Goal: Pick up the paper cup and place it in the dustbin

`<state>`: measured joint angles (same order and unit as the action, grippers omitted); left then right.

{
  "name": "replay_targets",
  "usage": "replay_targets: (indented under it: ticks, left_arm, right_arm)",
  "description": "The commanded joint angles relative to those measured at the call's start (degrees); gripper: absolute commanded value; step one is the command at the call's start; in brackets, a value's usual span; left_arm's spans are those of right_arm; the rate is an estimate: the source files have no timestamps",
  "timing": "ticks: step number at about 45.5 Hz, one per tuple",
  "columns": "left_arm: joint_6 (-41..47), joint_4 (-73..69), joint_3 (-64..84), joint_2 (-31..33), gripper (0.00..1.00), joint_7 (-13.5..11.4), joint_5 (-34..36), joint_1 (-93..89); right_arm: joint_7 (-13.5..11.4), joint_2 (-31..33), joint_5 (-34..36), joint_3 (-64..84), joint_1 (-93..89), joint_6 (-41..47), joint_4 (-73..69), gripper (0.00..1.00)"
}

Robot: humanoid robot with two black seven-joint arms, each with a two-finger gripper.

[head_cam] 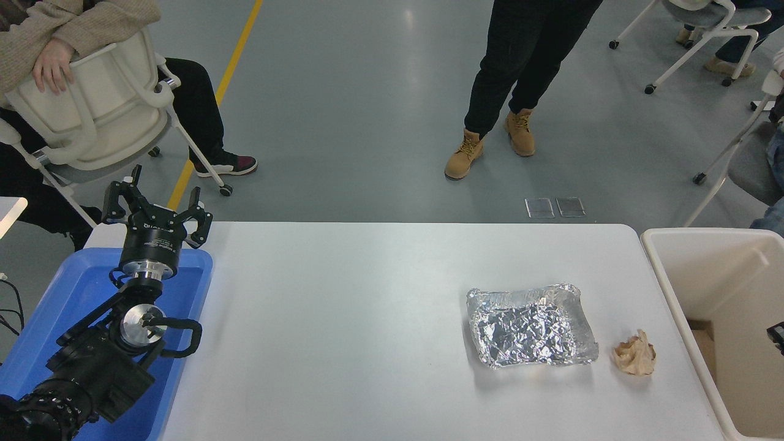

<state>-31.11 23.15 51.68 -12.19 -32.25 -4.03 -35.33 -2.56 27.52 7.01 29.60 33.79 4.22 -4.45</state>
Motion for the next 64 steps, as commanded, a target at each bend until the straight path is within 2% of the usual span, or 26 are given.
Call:
replay_targets:
  ticks: [1, 9, 15, 22, 31, 43, 47, 52, 64]
  left_arm:
    - [0.0, 0.0, 0.0, 0.0, 0.99, 0.0, 0.0, 0.0]
    - [0.0, 0.1, 0.0, 0.1, 0.99, 0.0, 0.0, 0.0]
    - [0.0, 0.0, 0.0, 0.1, 0.99, 0.0, 0.0, -0.1]
    - [0.0, 0.1, 0.0, 0.0, 0.99, 0.0, 0.0, -0.1]
    - [0.0, 0.0, 0.0, 0.0, 0.99, 0.0, 0.0, -0.1]
    - [0.0, 0.0, 0.0, 0.0, 0.99, 0.0, 0.0, 0.0]
    - [0.0, 0.0, 0.0, 0.0, 0.99, 0.0, 0.0, 0.0]
    - [0.0, 0.0, 0.0, 0.0, 0.99, 0.0, 0.0, 0.0]
    - [0.0, 0.0, 0.0, 0.0, 0.99, 0.0, 0.0, 0.0]
  right_arm:
    - [0.1, 1.8, -0.6, 1.2, 5.6, 1.1, -2.4, 1.00]
    - [0.3, 11.3, -1.1, 8.4, 18.6, 3.3, -14.5, 1.00]
    - [0.3, 16.5, -1.3, 20.5, 38.2, 9.2, -26.7, 1.00]
    - [0.3, 16.4, -3.8, 29.0, 54.5, 16.2, -31.5, 1.00]
    - [0.2, 16.3, -9.5, 30.7, 71.6, 26.3, -38.0, 1.00]
    - [0.0, 16.3, -26.3, 30.8, 88.7, 34.9, -52.8, 1.00]
    - [-0.1, 16.3, -29.8, 30.8, 93.5, 37.3, -58.9, 1.00]
    - [-0.2, 15.7, -30.2, 30.7, 98.0, 40.8, -64.5, 1.00]
    - [-0.1, 13.5, -29.6, 30.4, 106.3, 40.8, -73.9, 1.00]
